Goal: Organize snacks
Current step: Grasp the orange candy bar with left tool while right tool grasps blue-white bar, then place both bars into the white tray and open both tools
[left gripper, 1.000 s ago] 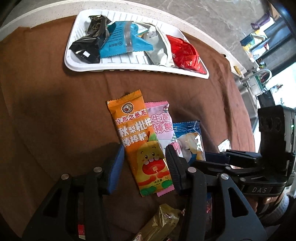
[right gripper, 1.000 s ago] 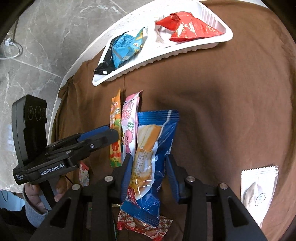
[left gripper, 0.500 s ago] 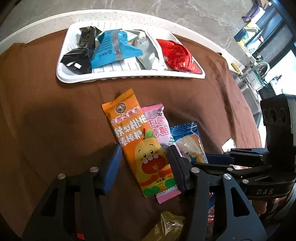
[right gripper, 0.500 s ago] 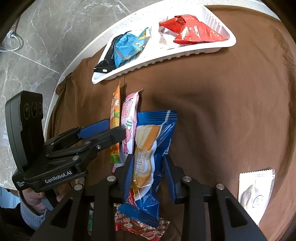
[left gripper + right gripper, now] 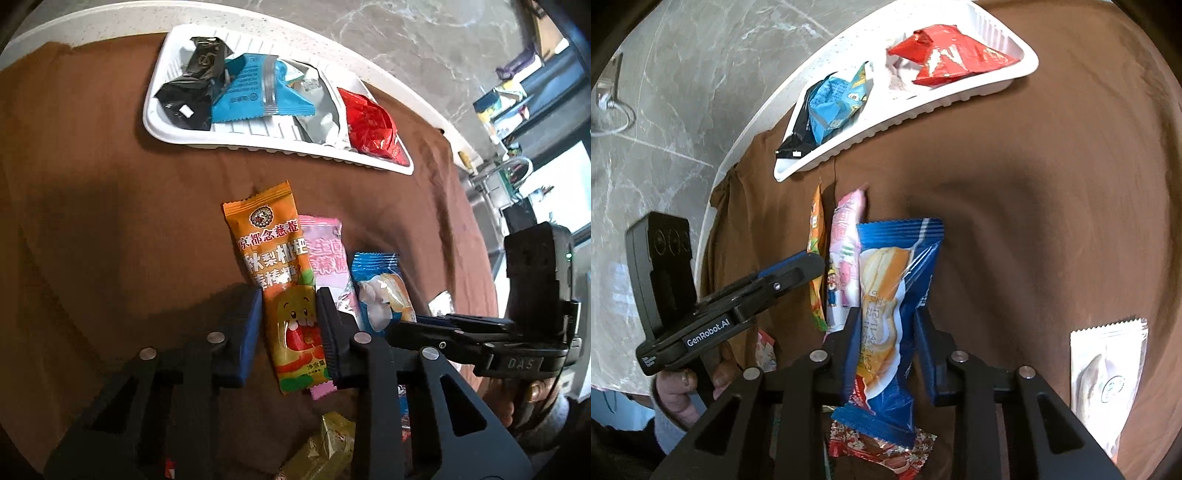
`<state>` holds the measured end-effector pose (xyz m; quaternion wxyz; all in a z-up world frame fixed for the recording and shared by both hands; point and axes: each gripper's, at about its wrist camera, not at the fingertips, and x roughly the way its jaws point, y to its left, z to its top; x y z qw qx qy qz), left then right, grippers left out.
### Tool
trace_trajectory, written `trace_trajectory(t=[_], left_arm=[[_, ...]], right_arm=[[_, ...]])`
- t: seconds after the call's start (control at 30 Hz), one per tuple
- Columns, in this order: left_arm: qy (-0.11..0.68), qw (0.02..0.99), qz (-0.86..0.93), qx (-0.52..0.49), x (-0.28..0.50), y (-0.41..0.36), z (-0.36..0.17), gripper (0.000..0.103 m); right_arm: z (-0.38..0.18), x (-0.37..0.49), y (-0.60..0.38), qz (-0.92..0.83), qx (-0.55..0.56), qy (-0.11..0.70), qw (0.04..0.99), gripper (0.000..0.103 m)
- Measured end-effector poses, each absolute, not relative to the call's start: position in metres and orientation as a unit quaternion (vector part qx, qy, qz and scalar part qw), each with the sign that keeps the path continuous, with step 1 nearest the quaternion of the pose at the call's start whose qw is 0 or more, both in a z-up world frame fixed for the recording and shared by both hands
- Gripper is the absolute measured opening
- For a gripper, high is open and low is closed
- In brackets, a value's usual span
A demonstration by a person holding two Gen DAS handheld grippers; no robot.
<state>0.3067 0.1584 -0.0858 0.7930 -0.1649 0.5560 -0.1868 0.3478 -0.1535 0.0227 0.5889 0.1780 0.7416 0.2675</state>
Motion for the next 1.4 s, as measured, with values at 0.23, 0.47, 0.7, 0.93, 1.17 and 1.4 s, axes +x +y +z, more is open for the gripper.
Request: trace_trajectory(t=[0.23, 0.47, 0.7, 0.93, 1.17, 1.4], left_arm=[[0.551, 0.787, -0.195, -0.196, 0.302, 0.168, -0.085, 0.026], [0.531, 0.792, -0.21, -0.217, 0.301, 0.179, -0.066, 0.026], [0.506, 0.802, -0.227, -0.221, 0.314, 0.185, -0.037, 0.025], [0.478, 0.823, -0.233, -0.198, 0.352, 0.189, -0.007, 0.026], [0.464, 0.836, -0.233, -0.179, 0.404, 0.187, 0.008, 0.026], [0.466, 0.84, -0.23, -0.156, 0.454, 0.174, 0.004, 0.028]], right_arm=[[0.021, 0.35, -0.163, 0.265, 0.23, 0.74, 0.573, 0.029], [0.025, 0.361, -0.171, 0.269, 0.274, 0.729, 0.567, 0.029], [0.038, 0.394, -0.174, 0.272, 0.293, 0.705, 0.585, 0.029], [0.049, 0.45, -0.165, 0.28, 0.265, 0.677, 0.627, 0.029], [0.048, 0.501, -0.149, 0.289, 0.235, 0.659, 0.653, 0.029], [0.033, 0.541, -0.126, 0.278, 0.18, 0.654, 0.68, 0.029]])
